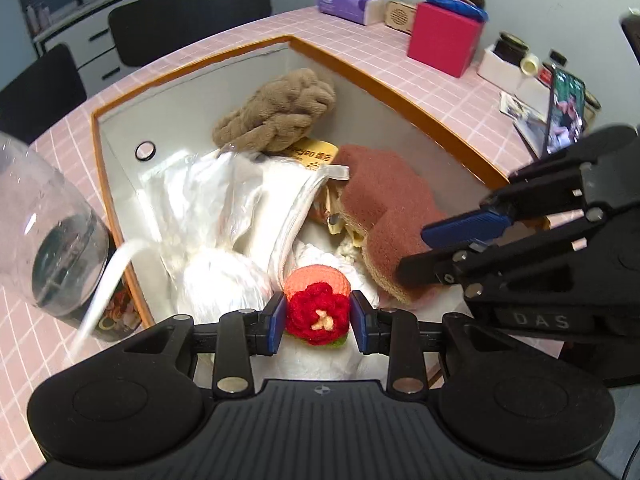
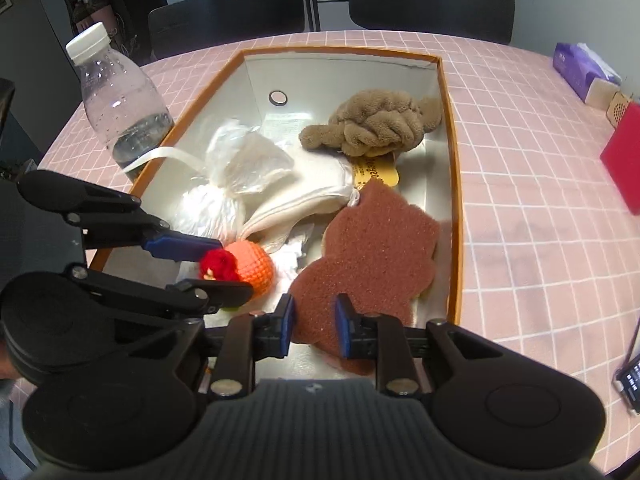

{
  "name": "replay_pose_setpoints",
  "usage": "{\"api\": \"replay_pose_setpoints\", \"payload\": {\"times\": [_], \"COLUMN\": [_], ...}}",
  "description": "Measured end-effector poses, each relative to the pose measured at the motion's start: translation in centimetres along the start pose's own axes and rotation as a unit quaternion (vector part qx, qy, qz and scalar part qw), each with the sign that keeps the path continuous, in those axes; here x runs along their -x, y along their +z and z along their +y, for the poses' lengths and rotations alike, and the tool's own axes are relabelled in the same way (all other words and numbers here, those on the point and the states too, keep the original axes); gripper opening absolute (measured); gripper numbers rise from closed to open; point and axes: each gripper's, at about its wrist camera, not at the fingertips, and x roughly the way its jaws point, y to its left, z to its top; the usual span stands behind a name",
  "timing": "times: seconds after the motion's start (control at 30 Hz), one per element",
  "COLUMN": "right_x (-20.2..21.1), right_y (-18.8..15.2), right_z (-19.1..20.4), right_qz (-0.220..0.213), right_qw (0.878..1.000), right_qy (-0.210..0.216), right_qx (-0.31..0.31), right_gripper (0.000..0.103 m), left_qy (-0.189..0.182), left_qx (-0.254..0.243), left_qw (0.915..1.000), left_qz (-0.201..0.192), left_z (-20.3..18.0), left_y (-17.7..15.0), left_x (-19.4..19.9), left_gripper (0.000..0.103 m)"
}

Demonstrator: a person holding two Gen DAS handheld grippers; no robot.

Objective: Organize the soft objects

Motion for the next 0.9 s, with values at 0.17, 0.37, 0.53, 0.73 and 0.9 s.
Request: {"api": "replay_pose_setpoints", "payload": {"times": [0.17,0.37,0.53,0.73,0.9], "right_x": [0.5,2.5,5.1,8.0,9.9], "right_y": [-0.3,-0.2,-0.7,-2.2,-4.2], "right_z": [0.0,0.0,1.0,3.2,5.6], "right_qz": [-0.003,-0.027,-0.071,-0.138,-0.212], "right_qw": [1.000,1.000,0.997,0.990,0.977], "right_qy": [0.001,0.007,0.002,-0.005,-0.004], "right_qx": [0.001,0.002,0.011,0.030,0.036], "right_gripper": [0.023,0.025,0.034,0.045,0.052], "left_qy": [0.008,0.039,0.054,0.064,0.098], "left_qx": [-0.002,-0.010,-0.014,0.017,0.031], "left_qw": [0.9999,0.9978,0.9915,0.9773,0.9557], "left_qz": [-0.010,-0.053,-0.118,-0.201,-0.276], "left_z": [-0.2,-0.9,-1.1,-0.2,0.0], "left_y": [-0.1,-0.2,-1.1,-3.5,-6.1], "left_x": [0.6,3.5,7.5,12.0,14.9], "left_gripper": [0.049,0.057,0.057,0.057,0.057]}}
